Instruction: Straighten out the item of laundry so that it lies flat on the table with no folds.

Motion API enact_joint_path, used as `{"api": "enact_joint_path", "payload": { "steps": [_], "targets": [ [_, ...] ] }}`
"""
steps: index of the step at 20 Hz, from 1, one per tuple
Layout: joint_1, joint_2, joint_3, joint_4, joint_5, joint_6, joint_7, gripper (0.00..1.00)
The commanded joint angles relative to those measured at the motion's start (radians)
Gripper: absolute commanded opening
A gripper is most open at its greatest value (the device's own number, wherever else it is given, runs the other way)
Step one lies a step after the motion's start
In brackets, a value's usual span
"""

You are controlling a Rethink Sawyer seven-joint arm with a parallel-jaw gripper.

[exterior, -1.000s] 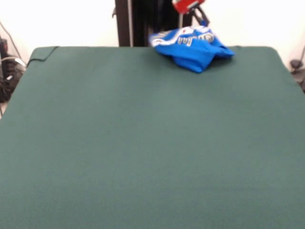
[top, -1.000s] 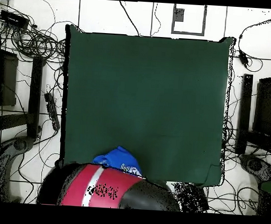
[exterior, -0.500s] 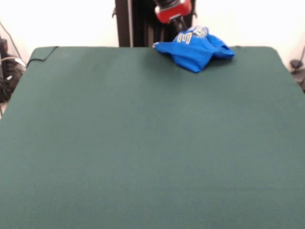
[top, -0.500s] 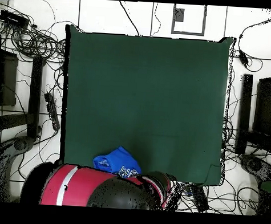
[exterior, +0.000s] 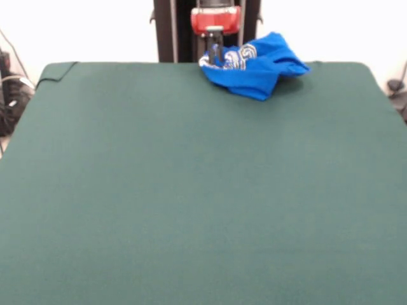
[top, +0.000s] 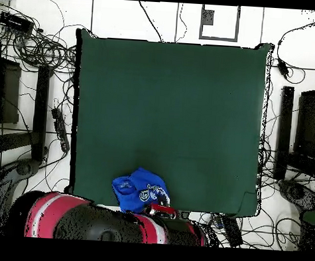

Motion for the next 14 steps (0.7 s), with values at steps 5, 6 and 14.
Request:
{"api": "enact_joint_path", "payload": {
  "steps": [5,6,14],
  "targets": [
    [0.165,-0.541,0.057,0.026,-0.296,0.65,0.103,0.0],
    [0.141,-0.599,0.112,0.028,-0.342,0.72,0.117,0.0],
    [-0.28,-0.973,0.606,0.143,-0.346,1.104,-0.141,0.0]
  ]
}}
